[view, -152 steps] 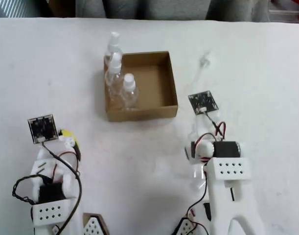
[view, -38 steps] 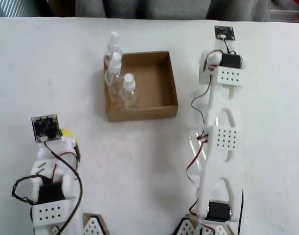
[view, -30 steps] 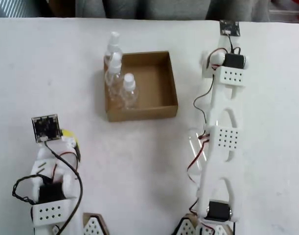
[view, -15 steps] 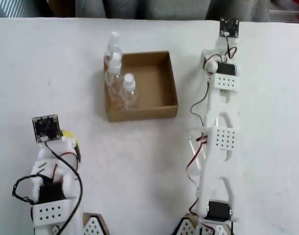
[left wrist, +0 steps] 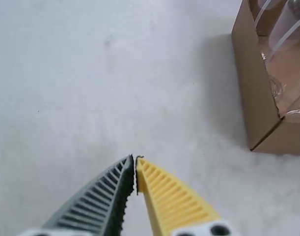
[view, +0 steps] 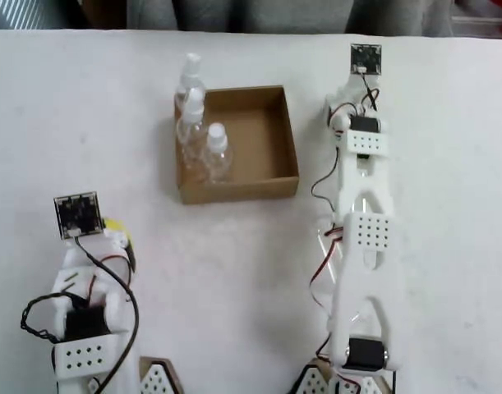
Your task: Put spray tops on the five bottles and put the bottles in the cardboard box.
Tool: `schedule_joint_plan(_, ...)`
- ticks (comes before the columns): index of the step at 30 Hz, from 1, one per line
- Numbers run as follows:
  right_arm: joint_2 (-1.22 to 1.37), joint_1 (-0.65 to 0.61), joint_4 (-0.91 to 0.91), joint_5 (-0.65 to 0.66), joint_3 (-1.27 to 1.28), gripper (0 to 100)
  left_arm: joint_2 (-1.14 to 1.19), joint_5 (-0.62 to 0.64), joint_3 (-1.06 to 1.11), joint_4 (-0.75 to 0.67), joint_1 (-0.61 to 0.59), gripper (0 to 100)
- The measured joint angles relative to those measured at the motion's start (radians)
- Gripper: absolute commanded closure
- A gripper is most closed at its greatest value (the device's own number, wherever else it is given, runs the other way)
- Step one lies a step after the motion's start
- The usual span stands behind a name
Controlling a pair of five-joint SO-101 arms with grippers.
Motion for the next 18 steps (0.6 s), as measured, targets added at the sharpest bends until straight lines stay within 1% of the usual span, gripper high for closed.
schedule_joint_plan(1, -0.003, 0.0, 0.023, 0.002, -0.002, 85.7, 0.0, 0.0, 0.0, 0.0, 0.0, 97)
schedule_joint_plan(4, -0.014, 0.008, 0.08, 0.002, -0.003, 99.4, 0.0, 0.0, 0.0, 0.0, 0.0, 97)
schedule_joint_plan(6, -0.026, 0.021, 0.109, 0.002, -0.003, 95.9, 0.0, 0.0, 0.0, 0.0, 0.0, 97)
schedule_joint_plan(9, -0.034, 0.035, 0.133, 0.002, -0.003, 98.6, 0.0, 0.0, 0.0, 0.0, 0.0, 97)
schedule_joint_plan(12, -0.044, 0.035, 0.178, 0.002, -0.003, 98.3, 0.0, 0.0, 0.0, 0.0, 0.0, 97)
schedule_joint_plan(18, -0.107, 0.034, 0.359, 0.002, -0.003, 98.3, 0.0, 0.0, 0.0, 0.0, 0.0, 97)
